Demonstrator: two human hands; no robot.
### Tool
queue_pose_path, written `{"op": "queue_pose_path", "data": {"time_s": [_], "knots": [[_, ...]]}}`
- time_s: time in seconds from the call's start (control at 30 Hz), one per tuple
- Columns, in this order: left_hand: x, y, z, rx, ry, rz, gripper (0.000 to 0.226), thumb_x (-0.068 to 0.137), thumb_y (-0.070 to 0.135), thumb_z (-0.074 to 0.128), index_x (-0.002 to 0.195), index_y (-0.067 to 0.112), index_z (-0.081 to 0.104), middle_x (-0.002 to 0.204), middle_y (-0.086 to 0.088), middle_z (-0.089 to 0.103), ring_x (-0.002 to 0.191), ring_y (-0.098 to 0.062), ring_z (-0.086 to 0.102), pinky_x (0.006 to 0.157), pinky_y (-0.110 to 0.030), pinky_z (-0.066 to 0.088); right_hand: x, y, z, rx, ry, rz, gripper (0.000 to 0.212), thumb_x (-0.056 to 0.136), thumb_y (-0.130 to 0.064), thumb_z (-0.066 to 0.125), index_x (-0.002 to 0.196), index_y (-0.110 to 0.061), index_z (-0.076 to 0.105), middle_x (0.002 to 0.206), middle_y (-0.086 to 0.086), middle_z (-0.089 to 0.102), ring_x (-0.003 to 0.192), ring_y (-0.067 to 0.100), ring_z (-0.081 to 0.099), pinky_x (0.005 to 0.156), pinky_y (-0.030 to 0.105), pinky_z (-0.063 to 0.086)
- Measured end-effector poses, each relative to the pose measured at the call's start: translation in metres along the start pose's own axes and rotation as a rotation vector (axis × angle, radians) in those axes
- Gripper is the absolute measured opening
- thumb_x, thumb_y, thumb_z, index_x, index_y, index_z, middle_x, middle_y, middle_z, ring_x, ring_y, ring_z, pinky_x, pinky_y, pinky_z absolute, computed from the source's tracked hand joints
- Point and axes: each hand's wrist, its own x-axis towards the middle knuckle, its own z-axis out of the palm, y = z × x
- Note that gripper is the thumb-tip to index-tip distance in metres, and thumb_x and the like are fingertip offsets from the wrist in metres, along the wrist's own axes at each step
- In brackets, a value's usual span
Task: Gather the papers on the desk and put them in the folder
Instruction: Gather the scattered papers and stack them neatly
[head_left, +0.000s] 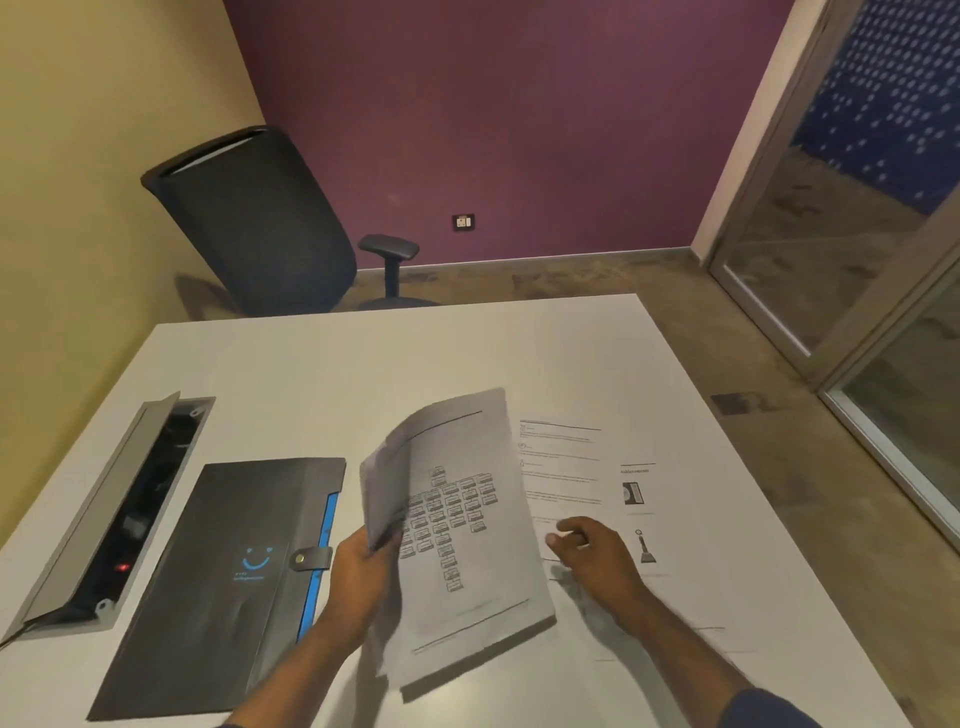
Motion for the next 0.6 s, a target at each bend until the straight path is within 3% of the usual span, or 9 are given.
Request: {"op": "queue_pose_path", "data": {"time_s": [0.07,0.13,0.2,0.23,0.3,0.6], "knots": [[0.004,-0.004,-0.007,-0.039,0.02,-0.047,0.014,0.096,0.023,0.061,0.095,0.012,0.07,0.077,0.005,0.071,0.073,-0.011,0.065,0.057,-0.021,0.046,0.008,0.008,-0.011,-0.165,0.107,0.012,0.022,0.083,-0.008,0.074,0.102,-0.001,0.065,0.077,0.005,0.057,0.063,0.012,0.053,0.052,0.01,0.046],[0.007,-0.01,-0.015,-0.074,0.045,-0.096,0.012,0.097,0.022,0.06,0.098,0.014,0.068,0.073,0.006,0.074,0.072,-0.009,0.068,0.057,-0.021,0.046,0.015,0.012,-0.02,-0.319,0.202,0.014,0.032,0.082,-0.008,0.075,0.109,0.002,0.063,0.092,0.011,0.058,0.069,0.012,0.055,0.052,0.009,0.043],[0.008,-0.015,-0.022,-0.098,0.068,-0.138,0.007,0.097,0.021,0.06,0.094,0.018,0.066,0.062,0.012,0.074,0.061,-0.004,0.069,0.052,-0.016,0.047,0.022,0.013,-0.026,-0.453,0.28,0.06,0.043,0.081,-0.016,0.076,0.118,-0.001,0.06,0.113,0.016,0.059,0.082,0.017,0.063,0.069,0.016,0.049],[0.007,-0.016,-0.025,-0.098,0.086,-0.152,0.007,0.096,0.02,0.061,0.093,0.017,0.066,0.058,0.013,0.073,0.056,-0.002,0.068,0.049,-0.015,0.046,0.027,0.014,-0.028,-0.54,0.308,0.1,0.05,0.081,-0.023,0.076,0.123,-0.003,0.057,0.122,0.017,0.057,0.096,0.025,0.065,0.083,0.026,0.051],[0.006,-0.023,-0.029,-0.089,0.107,-0.178,0.009,0.096,0.019,0.061,0.099,0.012,0.067,0.06,0.013,0.071,0.056,-0.002,0.067,0.048,-0.016,0.046,0.035,0.014,-0.029,-0.703,0.334,0.199,0.062,0.081,-0.034,0.075,0.13,-0.004,0.052,0.131,0.019,0.053,0.117,0.037,0.057,0.099,0.04,0.046],[-0.002,-0.038,-0.027,-0.102,0.077,-0.304,0.025,0.096,0.02,0.061,0.111,0.002,0.068,0.079,-0.002,0.075,0.072,-0.019,0.07,0.054,-0.025,0.048,0.063,0.021,-0.015,-0.791,0.407,0.473,0.078,0.067,-0.042,0.083,0.124,-0.005,0.044,0.125,0.016,0.053,0.114,0.039,0.057,0.091,0.047,0.052]]}}
